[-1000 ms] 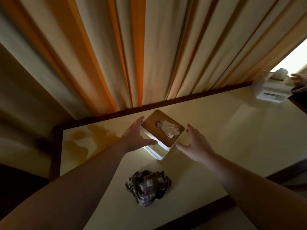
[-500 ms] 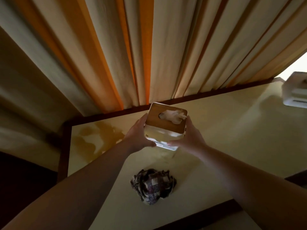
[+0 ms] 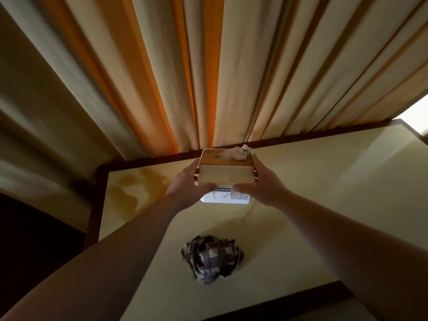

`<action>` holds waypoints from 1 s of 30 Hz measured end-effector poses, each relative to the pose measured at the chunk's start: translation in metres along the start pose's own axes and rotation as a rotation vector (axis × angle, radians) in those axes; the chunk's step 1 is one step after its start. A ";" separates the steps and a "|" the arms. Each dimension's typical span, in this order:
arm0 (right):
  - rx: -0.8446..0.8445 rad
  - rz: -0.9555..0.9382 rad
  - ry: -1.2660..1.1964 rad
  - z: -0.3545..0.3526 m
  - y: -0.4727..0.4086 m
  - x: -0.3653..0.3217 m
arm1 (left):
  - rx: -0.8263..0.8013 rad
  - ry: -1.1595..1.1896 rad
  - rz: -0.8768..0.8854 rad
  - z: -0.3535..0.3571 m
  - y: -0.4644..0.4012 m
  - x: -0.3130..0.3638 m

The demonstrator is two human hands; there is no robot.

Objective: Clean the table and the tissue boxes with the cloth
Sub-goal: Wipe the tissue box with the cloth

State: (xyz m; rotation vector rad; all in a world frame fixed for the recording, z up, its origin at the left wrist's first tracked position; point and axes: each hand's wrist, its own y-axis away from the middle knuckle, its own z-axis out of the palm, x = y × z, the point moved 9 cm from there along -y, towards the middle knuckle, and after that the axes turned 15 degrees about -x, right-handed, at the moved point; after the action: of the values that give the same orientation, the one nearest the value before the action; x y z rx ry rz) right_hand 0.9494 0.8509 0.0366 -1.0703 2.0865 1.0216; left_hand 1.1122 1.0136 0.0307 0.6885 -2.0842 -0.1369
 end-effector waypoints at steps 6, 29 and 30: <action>-0.031 -0.028 -0.053 -0.013 -0.013 -0.014 | 0.029 0.048 -0.090 -0.009 -0.005 0.007; 0.029 0.023 -0.236 -0.020 -0.101 -0.047 | 0.211 0.160 -0.260 -0.071 -0.041 0.001; 0.029 0.021 -0.243 -0.020 -0.104 -0.049 | 0.218 0.159 -0.272 -0.074 -0.042 0.000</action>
State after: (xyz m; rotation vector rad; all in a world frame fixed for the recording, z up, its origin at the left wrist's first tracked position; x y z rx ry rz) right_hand 1.0602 0.8142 0.0462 -0.8647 1.9145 1.0710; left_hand 1.1891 0.9901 0.0592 1.0794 -1.8624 -0.0059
